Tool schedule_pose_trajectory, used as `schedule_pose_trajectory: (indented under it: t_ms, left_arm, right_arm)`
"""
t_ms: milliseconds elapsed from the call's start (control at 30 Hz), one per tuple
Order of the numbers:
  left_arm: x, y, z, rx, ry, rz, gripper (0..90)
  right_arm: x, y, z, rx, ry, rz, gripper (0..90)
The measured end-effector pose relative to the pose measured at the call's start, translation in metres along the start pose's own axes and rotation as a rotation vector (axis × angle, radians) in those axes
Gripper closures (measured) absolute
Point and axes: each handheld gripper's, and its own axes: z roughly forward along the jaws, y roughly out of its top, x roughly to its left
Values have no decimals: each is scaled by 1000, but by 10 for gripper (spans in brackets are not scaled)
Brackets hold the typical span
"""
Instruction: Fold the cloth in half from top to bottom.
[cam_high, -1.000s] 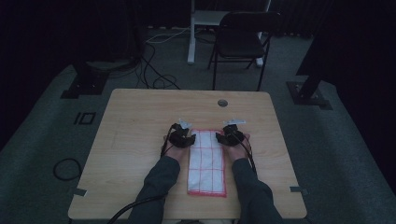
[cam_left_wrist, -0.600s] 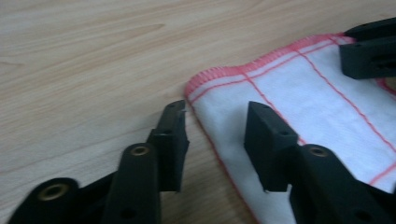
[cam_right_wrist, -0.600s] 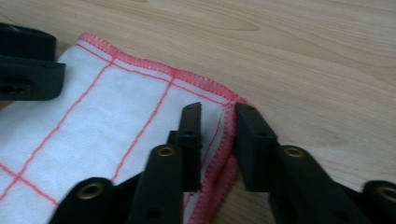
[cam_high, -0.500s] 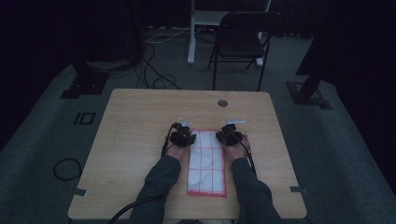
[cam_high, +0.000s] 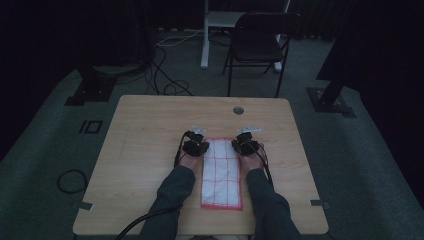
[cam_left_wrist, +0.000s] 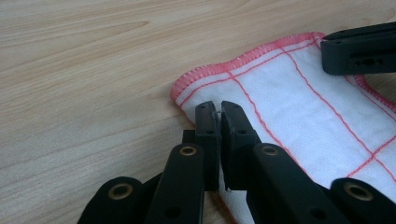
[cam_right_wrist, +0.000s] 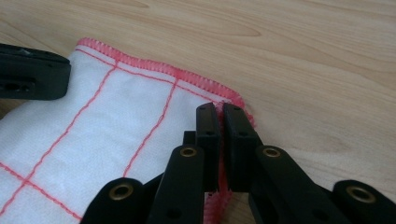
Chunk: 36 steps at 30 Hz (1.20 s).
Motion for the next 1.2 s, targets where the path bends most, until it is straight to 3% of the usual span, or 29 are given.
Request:
schedule_pose_trajectory:
  t_ms: [667,900,1200]
  left_arm:
    - [-1,19,-16,-59,-14,22,874]
    - [-4,30,-30,-107,-25,51,875]
    - [-12,31,-45,-152,-47,80,874]
  right_arm:
    - [-4,10,-13,-65,5,-2,867]
    - [-3,17,-25,-103,12,-3,868]
    - [0,17,-43,-137,30,-17,867]
